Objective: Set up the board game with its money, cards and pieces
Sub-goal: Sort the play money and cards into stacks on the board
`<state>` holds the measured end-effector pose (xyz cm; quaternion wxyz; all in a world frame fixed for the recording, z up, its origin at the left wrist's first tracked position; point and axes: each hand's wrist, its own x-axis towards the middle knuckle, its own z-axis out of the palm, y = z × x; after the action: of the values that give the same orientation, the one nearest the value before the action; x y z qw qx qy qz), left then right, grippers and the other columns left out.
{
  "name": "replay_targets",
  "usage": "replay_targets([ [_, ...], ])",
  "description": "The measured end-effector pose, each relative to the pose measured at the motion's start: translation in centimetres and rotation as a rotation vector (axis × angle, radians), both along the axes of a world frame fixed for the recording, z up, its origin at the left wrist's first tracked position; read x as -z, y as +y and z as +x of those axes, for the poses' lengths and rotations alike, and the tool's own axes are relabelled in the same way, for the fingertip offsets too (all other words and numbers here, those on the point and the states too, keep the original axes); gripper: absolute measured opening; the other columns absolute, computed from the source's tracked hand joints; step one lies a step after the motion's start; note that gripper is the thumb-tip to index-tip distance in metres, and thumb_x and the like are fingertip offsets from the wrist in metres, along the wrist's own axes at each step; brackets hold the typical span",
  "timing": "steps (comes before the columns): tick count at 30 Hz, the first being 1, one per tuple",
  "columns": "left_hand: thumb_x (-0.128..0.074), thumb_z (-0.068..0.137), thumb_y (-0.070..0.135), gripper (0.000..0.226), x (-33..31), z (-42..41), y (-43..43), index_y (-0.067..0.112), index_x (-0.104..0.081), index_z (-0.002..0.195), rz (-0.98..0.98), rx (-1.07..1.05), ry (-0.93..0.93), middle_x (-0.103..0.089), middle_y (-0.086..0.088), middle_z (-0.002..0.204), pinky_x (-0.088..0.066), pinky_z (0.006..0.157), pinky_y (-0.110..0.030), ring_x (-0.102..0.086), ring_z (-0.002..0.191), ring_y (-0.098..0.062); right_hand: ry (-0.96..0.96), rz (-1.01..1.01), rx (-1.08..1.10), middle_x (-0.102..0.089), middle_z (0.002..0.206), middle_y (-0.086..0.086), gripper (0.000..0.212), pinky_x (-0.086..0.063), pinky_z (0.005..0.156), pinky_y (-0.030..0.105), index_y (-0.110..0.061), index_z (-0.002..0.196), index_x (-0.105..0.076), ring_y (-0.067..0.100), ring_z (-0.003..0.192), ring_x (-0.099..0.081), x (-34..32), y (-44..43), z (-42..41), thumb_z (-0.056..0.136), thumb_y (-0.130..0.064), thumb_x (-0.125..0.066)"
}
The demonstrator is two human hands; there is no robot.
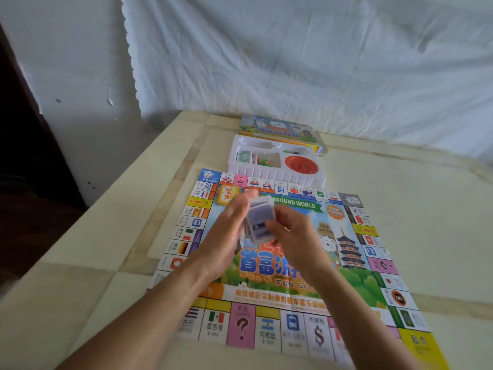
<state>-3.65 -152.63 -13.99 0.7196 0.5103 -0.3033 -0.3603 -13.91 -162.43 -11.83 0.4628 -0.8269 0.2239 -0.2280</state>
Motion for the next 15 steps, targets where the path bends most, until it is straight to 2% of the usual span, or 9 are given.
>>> replay_targets([
  [2, -0.040, 0.092, 0.055, 0.035, -0.3, 0.4, -0.1, 0.031, -0.058, 0.110, 0.043, -0.224, -0.032, -0.064, 0.002, 0.117, -0.045, 0.095, -0.033, -0.058, 0.115, -0.016, 0.272, -0.613, 0.022, -0.065, 0.098, 0.003, 0.020, -0.051, 0.066, 0.033, -0.012, 0.107, -0.060, 0.019, 0.086, -0.059, -0.7, -0.3, 0.1, 0.092, -0.003, -0.048],
  [3, -0.038, 0.098, 0.048, 0.027, -0.2, 0.5, 0.0, 0.031, -0.058, 0.106, 0.071, -0.264, -0.033, -0.065, 0.003, 0.116, -0.043, 0.099, -0.034, -0.057, 0.116, -0.015, 0.369, -0.780, 0.001, -0.063, 0.102, 0.002, 0.022, -0.050, 0.068, 0.032, -0.013, 0.109, -0.058, 0.019, 0.091, -0.055, -0.7, 0.1, 0.2, 0.091, -0.003, -0.049],
  [4, -0.035, 0.102, 0.041, 0.026, -0.1, 0.4, 0.0, 0.030, -0.058, 0.105, 0.096, -0.260, -0.037, -0.065, 0.004, 0.115, -0.042, 0.102, -0.035, -0.057, 0.116, -0.014, 0.447, -0.835, -0.041, -0.061, 0.105, 0.002, 0.023, -0.047, 0.066, 0.029, -0.013, 0.111, -0.055, 0.018, 0.092, -0.051, -0.4, 0.7, 0.3, 0.091, -0.004, -0.049],
  [6, -0.029, 0.102, 0.042, 0.032, 0.2, -0.1, 0.0, 0.028, -0.055, 0.115, 0.171, -0.180, -0.091, -0.064, 0.007, 0.118, -0.041, 0.104, -0.037, -0.058, 0.113, -0.009, 0.513, -0.817, -0.111, -0.057, 0.106, 0.004, 0.022, -0.039, 0.060, 0.026, -0.014, 0.111, -0.048, 0.017, 0.085, -0.045, 0.7, 1.8, 0.3, 0.091, -0.005, -0.051],
  [9, -0.020, 0.100, 0.050, 0.049, 0.4, -0.5, -0.3, 0.027, -0.035, 0.141, 0.238, -0.115, -0.193, -0.056, 0.003, 0.133, -0.035, 0.107, -0.037, -0.053, 0.113, -0.004, 0.510, -0.755, -0.134, -0.055, 0.106, 0.005, 0.025, -0.039, 0.068, 0.028, -0.013, 0.108, -0.045, 0.017, 0.087, -0.044, 1.1, 1.8, 0.3, 0.088, 0.000, -0.050],
  [12, -0.020, 0.101, 0.048, 0.049, 0.5, -0.1, -0.3, 0.025, -0.033, 0.142, 0.211, -0.168, -0.120, -0.055, 0.000, 0.132, -0.039, 0.107, -0.041, -0.052, 0.120, -0.011, 0.509, -0.727, -0.102, -0.056, 0.106, 0.004, 0.026, -0.038, 0.070, 0.026, -0.012, 0.109, -0.047, 0.015, 0.087, -0.043, 0.6, 1.9, 0.4, 0.087, 0.002, -0.050],
  [15, -0.021, 0.102, 0.047, 0.047, 0.9, -0.6, -0.4, 0.026, -0.036, 0.140, 0.219, -0.115, -0.143, -0.057, 0.003, 0.127, -0.040, 0.100, -0.032, -0.051, 0.122, -0.013, 0.504, -0.745, -0.167, -0.052, 0.116, 0.006, 0.031, -0.042, 0.088, 0.030, -0.010, 0.119, -0.047, 0.019, 0.102, -0.047, 1.1, 2.5, 0.8, 0.089, -0.003, -0.053],
])
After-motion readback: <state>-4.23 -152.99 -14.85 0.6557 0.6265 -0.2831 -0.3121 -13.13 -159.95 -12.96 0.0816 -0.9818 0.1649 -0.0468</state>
